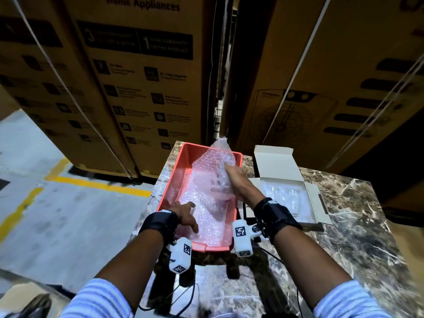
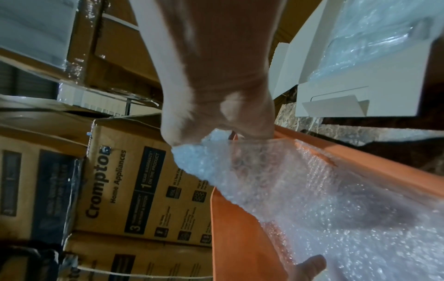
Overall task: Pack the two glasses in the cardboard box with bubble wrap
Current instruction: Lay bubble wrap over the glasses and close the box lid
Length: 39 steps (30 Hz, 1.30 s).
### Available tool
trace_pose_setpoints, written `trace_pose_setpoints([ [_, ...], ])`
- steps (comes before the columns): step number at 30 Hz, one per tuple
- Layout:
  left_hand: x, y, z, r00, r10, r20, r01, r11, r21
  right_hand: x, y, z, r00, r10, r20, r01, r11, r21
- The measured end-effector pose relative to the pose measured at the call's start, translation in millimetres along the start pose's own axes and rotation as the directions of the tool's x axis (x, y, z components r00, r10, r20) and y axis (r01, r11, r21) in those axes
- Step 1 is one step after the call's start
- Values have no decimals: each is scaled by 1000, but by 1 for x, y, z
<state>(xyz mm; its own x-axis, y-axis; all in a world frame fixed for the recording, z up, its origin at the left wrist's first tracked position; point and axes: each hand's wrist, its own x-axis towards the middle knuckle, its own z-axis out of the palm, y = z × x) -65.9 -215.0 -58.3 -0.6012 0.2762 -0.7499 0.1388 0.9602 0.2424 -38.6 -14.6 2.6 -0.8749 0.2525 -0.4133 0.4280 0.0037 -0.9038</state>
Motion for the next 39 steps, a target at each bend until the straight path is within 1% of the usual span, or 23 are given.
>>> trace_pose_setpoints([
  [2,12,-6,5,1000,10,-14,-9,999,50,4,9,-3,1000,-7,18,8,999,-40],
  [3,17,-9,8,1000,16,-22,-14,996,82,-7,2,-2,999,-23,24,24,999,-43],
  [5,14,-12,9,999,27,-34,-23,993,114,-21,-6,3,999,-40,20,41,998,-49],
  [8,6,-14,14,996,50,-76,-40,991,131,-14,5,2,998,-60,15,60,998,-35],
  [10,2,-14,14,994,66,-82,-62,997,54,-5,14,-1,999,-31,19,31,1000,-2],
  [12,-1,-10,9,990,68,-121,-82,990,-117,-19,2,0,1000,-19,11,18,998,61],
  [13,-3,-7,3,987,61,-148,-95,968,-233,-25,-3,1,1000,-22,6,22,995,99],
  [15,-8,-2,-9,979,65,-195,-152,867,-475,-26,-4,-3,1000,-11,-2,11,985,170],
  [17,-13,3,-19,974,105,-198,-215,696,-685,-29,-5,-5,1000,20,-5,-19,978,207],
  [19,-22,9,-26,960,168,-226,-281,510,-813,-28,-3,-7,998,50,-35,-40,967,250],
  [22,-33,20,-32,927,211,-311,-360,264,-895,-26,1,-12,995,52,-84,-29,967,255],
  [24,-38,26,-34,915,236,-327,-361,117,-925,-30,2,-16,991,50,-121,-24,977,211],
  [25,-38,28,-35,914,232,-334,-355,57,-933,-31,4,-19,990,43,-137,-15,979,202],
  [27,-36,26,-35,917,185,-354,-359,-9,-933,-34,5,-23,984,32,-173,1,982,190],
  [28,-36,26,-35,914,161,-372,-374,-21,-927,-35,7,-26,980,33,-195,2,984,176],
  [29,-33,24,-34,907,122,-403,-407,1,-914,-35,9,-28,978,36,-205,-3,987,161],
  [30,-31,23,-32,896,80,-436,-441,56,-896,-36,10,-30,979,40,-200,-8,987,159],
  [32,-26,19,-30,864,24,-504,-496,219,-840,-41,9,-31,983,49,-174,-16,983,184],
  [33,-23,18,-29,846,18,-532,-515,280,-810,-42,9,-31,988,62,-144,-29,975,219],
  [34,-22,18,-28,833,33,-553,-534,313,-786,-45,8,-31,992,67,-110,-38,968,246],
  [35,-20,17,-28,824,45,-564,-544,338,-768,-46,6,-30,996,56,-76,-34,965,260],
  [37,-19,16,-28,810,64,-583,-567,340,-750,-49,3,-29,1000,11,6,-12,970,242],
  [39,-20,16,-28,810,66,-583,-569,330,-753,-48,6,-29,998,-32,53,22,982,187],
])
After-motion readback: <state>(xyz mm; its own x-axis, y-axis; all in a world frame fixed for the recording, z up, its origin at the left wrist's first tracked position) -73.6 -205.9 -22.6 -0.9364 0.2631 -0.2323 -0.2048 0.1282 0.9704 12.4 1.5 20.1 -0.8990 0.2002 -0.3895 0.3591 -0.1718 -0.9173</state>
